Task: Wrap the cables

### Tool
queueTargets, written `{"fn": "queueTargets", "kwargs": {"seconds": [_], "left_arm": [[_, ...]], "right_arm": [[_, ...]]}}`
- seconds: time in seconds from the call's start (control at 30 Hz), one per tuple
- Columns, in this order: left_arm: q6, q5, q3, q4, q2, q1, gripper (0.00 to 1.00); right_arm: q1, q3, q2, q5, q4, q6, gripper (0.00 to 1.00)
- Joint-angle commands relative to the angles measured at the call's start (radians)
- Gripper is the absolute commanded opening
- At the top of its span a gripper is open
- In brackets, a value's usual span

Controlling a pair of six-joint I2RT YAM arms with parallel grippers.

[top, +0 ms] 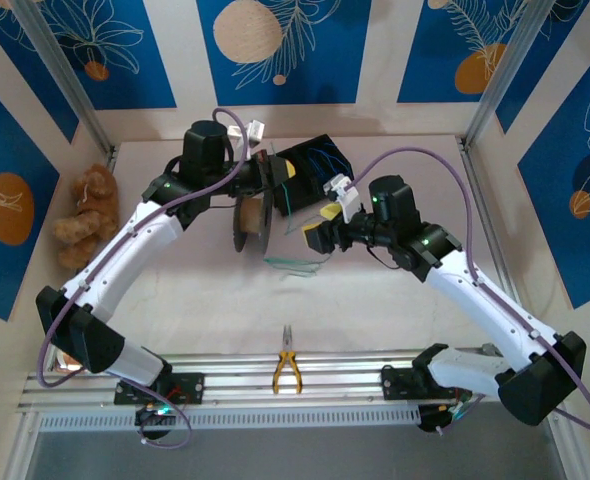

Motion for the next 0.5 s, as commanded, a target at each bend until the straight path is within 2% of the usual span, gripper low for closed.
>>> {"fn": "queueTargets", "kwargs": {"seconds": [0.0,0.07,0.17,0.47], "left_arm": [[-0.024,0.067,-0.008,0.084,-0.005,-0.007,0.0],[-0.031,0.072,-0.012,0.094,-0.009,-0.008,0.0],[-0.028,0.074,-0.012,0.097,-0.01,-0.009,0.0],[-0.066,0.12,-0.027,0.178,-0.007,-0.019,0.0]], "right_arm": [[-0.014,-0.019,-0.002,-0.145,0.092,0.011,0.77],[-0.035,-0.008,0.026,-0.216,0.097,0.027,0.77],[-0.046,-0.001,0.062,-0.288,0.126,0.047,0.71],[-0.045,-0.002,0.148,-0.294,0.229,0.091,0.47]]}}
